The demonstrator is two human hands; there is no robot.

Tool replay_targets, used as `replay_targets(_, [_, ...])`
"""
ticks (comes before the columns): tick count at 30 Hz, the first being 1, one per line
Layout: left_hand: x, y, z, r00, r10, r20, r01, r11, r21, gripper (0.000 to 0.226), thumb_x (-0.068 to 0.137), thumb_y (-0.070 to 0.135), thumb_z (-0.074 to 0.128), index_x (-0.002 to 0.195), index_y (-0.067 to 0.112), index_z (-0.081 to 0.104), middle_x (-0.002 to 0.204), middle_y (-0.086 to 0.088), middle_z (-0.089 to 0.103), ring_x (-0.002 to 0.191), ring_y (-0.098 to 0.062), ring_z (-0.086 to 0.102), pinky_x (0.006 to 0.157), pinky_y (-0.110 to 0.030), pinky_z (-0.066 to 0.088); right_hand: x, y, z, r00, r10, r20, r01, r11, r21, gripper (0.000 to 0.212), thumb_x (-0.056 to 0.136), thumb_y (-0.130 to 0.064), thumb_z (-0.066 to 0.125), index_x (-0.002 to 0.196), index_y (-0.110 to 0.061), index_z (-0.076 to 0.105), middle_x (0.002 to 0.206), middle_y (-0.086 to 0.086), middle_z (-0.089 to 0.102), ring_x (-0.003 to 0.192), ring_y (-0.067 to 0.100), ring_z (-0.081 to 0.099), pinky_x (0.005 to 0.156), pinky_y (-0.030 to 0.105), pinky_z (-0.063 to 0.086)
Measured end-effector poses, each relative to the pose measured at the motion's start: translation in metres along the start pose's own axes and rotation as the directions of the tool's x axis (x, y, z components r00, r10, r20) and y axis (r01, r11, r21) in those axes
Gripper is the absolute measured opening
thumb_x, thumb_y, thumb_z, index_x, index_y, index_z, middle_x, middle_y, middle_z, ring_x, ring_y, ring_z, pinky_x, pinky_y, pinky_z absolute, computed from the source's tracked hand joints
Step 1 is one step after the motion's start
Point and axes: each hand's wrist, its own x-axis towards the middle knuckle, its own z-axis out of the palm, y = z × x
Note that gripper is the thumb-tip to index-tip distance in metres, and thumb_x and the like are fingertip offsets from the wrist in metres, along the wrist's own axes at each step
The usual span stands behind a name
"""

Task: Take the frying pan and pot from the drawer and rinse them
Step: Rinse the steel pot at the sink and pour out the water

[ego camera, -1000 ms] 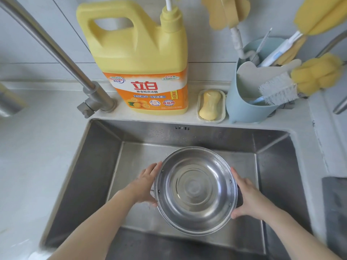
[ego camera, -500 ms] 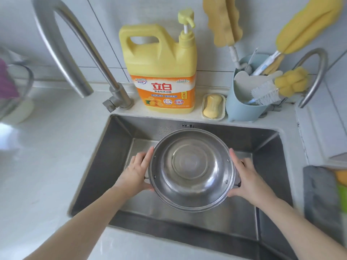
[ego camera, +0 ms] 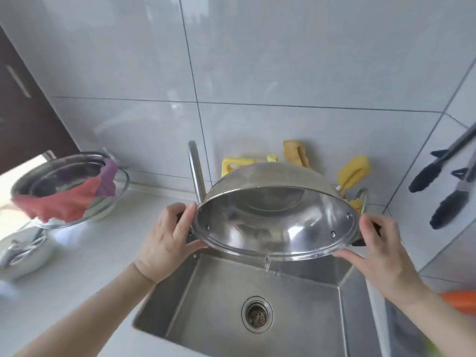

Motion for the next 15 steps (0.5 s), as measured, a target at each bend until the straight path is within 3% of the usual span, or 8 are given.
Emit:
replay_targets(2, [0.02, -0.005, -0.011, 0.995, 0.036, -0.089, -0.03, 0.998, 0.062, 0.114, 0.076, 0.043, 0.077, 0.157, 0.022, 0.001, 0.108, -0.016, 0.045, 0.078, -0.03, 0.059, 0.059, -0.035, 0.055, 0.02, 0.0, -0.011, 0.994, -0.057, -0.088, 0.053, 0.997, -0.053, 0.107, 0.041, -0.011, 0.097, 0.129, -0.009, 0.035, 0.105, 0.016, 0.039, 0.085, 0.023, 0.043, 0.068, 0.033, 0.056])
replay_targets(3, [0.029, -0.006, -0.016, 0.99, 0.057, -0.133, -0.045, 0.995, 0.089, 0.117, 0.074, 0.041, 0.08, 0.157, 0.021, 0.0, 0.107, -0.016, 0.045, 0.081, -0.028, 0.055, 0.061, -0.034, 0.052, 0.03, -0.001, -0.017, 0.985, -0.097, -0.14, 0.088, 0.994, -0.068, 0.102, 0.051, -0.015, 0.094, 0.133, -0.01, 0.034, 0.105, 0.016, 0.038, 0.084, 0.023, 0.042, 0.069, 0.033, 0.056])
replay_targets(6, [0.052, -0.01, -0.031, 0.968, 0.119, -0.223, -0.088, 0.985, 0.145, 0.121, 0.071, 0.037, 0.083, 0.157, 0.02, 0.0, 0.105, -0.016, 0.042, 0.082, -0.027, 0.045, 0.067, -0.031, 0.042, 0.056, -0.006, -0.036, 0.95, -0.2, -0.239, 0.19, 0.98, -0.064, 0.109, 0.072, -0.027, 0.075, 0.155, -0.03, 0.005, 0.105, 0.018, 0.037, 0.083, 0.026, 0.04, 0.076, 0.033, 0.045])
replay_targets(9, [0.072, -0.01, -0.045, 0.946, 0.17, -0.275, -0.119, 0.974, 0.195, 0.119, 0.072, 0.039, 0.081, 0.157, 0.019, 0.0, 0.104, -0.016, 0.04, 0.082, -0.027, 0.043, 0.067, -0.032, 0.039, 0.075, -0.011, -0.051, 0.915, -0.278, -0.291, 0.252, 0.96, -0.124, 0.109, 0.074, -0.022, 0.069, 0.155, -0.031, -0.003, 0.104, 0.02, 0.036, 0.084, 0.03, 0.04, 0.077, 0.033, 0.041])
replay_targets(15, [0.085, -0.01, -0.06, 0.933, 0.21, -0.291, -0.144, 0.962, 0.232, 0.122, 0.067, 0.036, 0.086, 0.155, 0.017, 0.005, 0.105, -0.017, 0.039, 0.085, -0.028, 0.042, 0.069, -0.034, 0.039, 0.083, -0.015, -0.066, 0.902, -0.296, -0.314, 0.247, 0.951, -0.187, 0.124, 0.065, -0.028, 0.083, 0.155, -0.029, -0.002, 0.105, 0.021, 0.037, 0.085, 0.031, 0.039, 0.087, 0.026, 0.037])
